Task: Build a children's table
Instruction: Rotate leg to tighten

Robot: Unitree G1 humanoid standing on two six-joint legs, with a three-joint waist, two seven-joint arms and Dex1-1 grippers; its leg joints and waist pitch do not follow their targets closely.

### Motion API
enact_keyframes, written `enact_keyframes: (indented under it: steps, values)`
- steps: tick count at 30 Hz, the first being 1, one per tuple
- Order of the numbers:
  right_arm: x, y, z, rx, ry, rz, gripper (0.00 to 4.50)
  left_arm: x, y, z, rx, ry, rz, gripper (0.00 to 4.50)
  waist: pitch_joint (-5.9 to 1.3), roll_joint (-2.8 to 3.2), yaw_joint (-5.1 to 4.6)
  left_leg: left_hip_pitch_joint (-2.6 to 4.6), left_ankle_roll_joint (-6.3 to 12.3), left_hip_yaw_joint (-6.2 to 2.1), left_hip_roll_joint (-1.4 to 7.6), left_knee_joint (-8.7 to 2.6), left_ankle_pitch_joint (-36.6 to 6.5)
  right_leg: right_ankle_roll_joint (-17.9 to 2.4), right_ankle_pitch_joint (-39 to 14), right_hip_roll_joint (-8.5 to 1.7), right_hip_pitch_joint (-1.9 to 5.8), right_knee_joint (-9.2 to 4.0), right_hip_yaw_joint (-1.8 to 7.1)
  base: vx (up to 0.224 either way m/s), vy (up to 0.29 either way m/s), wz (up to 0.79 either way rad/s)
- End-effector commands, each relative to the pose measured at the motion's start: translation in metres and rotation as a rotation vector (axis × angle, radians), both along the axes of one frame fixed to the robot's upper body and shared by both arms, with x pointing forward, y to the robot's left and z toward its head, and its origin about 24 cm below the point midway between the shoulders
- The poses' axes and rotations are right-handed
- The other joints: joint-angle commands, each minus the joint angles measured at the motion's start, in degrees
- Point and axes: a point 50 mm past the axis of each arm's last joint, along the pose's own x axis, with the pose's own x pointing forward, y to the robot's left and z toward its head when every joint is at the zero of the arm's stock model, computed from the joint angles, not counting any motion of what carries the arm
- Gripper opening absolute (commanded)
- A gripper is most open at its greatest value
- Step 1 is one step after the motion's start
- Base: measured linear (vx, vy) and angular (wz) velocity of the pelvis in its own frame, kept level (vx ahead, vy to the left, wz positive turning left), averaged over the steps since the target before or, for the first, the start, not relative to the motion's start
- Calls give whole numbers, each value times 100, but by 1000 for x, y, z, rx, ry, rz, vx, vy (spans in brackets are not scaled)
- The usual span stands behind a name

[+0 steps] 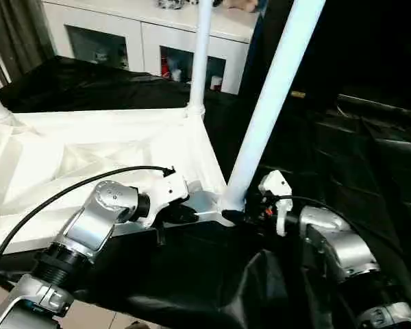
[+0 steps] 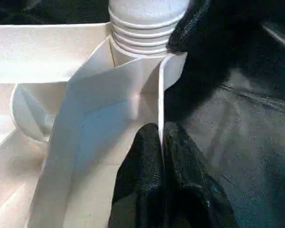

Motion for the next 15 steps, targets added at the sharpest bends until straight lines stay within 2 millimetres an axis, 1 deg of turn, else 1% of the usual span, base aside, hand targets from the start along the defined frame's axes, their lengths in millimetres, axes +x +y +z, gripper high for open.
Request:
enact_keyframes:
  steps: [1, 2, 3, 4, 5, 6, 7, 8, 9, 10, 11, 12, 13, 14, 15]
  values:
    - [10, -1, -2, -10, 1, -159, 275, 6, -8, -13, 5, 6, 112, 0, -253, 18, 6, 106, -235, -94, 117, -448, -2175, -645, -2940, -352, 106, -589, 172, 0, 0, 0]
    - [11, 1, -5, -10, 8, -201, 275, 9, -12, -14, 2, -3, 139, 0, -250, 13, -7, 105, -241, -96, 112, -447, -2210, -611, -3020, -350, 97, -598, 172, 0, 0, 0]
    - [15, 4, -9, -24, 12, -297, 275, 15, -21, -16, -14, -9, 186, 0, -253, 30, -32, 101, -280, -115, 110, -457, -2268, -570, -3102, -354, 101, -606, 158, 0, 0, 0]
    - [17, 5, -10, -32, 13, -350, 275, 17, -26, -16, -24, -8, 208, 0, -250, 17, -61, 100, -311, -124, 98, -456, -2348, -514, -3227, -355, 88, -629, 141, 0, 0, 0]
    - [17, 5, -10, -32, 13, -350, 275, 17, -26, -16, -24, -8, 208, 0, -253, 10, -67, 108, -310, -126, 91, -450, -2389, -479, -3308, -358, 82, -644, 134, 0, 0, 0]
    - [21, 10, -13, -45, 20, -423, 275, 22, -34, -16, -35, -12, 234, 0, -233, 53, -80, 131, -271, -123, 88, -450, -2520, -427, -3403, -354, 41, -695, 140, 0, 0, 0]
    - [23, 17, -12, -52, 14, -445, 275, 25, -41, -16, -38, -19, 248, 0, -233, 53, -80, 131, -271, -123, 88, -450, -2520, -427, -3403, -354, 41, -695, 140, 0, 0, 0]
    - [24, 20, -12, -55, 12, -455, 275, 27, -44, -15, -39, -22, 254, 0, -228, 61, -94, 175, -258, -122, 57, -420, -2697, -375, -3630, -345, -14, -743, 119, 0, 0, 0]
    - [25, 34, -9, -65, -17, -430, 275, 31, -55, -14, -36, -35, 259, 0, -256, 65, -70, 191, -249, -153, 63, -418, -2699, -320, -3675, -374, 29, -762, 90, 0, 0, 0]
    - [26, 37, -8, -68, -26, -421, 275, 32, -58, -13, -35, -39, 259, 0, -255, 65, -72, 164, -228, -155, 71, -441, -2656, -322, -3581, -371, 53, -757, 91, 0, 0, 0]
    - [26, 42, -6, -43, -32, -401, 275, 34, -61, -12, -33, -47, 247, 0, -263, 42, -69, 154, -215, -154, 84, -453, -2616, -347, -3454, -371, 67, -748, 91, 0, 0, 0]
    - [25, 43, -4, -24, -32, -391, 275, 34, -62, -11, -32, -52, 238, 0, -261, 55, -47, 120, -155, -144, 89, -480, -2514, -408, -3165, -373, 78, -727, 114, 0, 0, 0]
    - [25, 45, -1, 11, -42, -355, 310, 35, -63, -10, -36, -51, 230, 0, -261, 31, -47, 105, -134, -141, 89, -480, -2508, -418, -3124, -373, 87, -719, 115, 0, 0, 0]
    - [25, 45, 0, 20, -52, -345, 330, 35, -63, -9, -37, -54, 221, 0, -261, 26, -39, 98, -114, -141, 87, -481, -2475, -427, -3097, -377, 94, -708, 116, 0, 0, 0]
    - [25, 45, 2, 28, -61, -337, 344, 35, -63, -9, -37, -56, 214, 0, -268, 35, -27, 88, -79, -136, 81, -485, -2410, -440, -3039, -389, 96, -707, 123, 0, 0, 0]
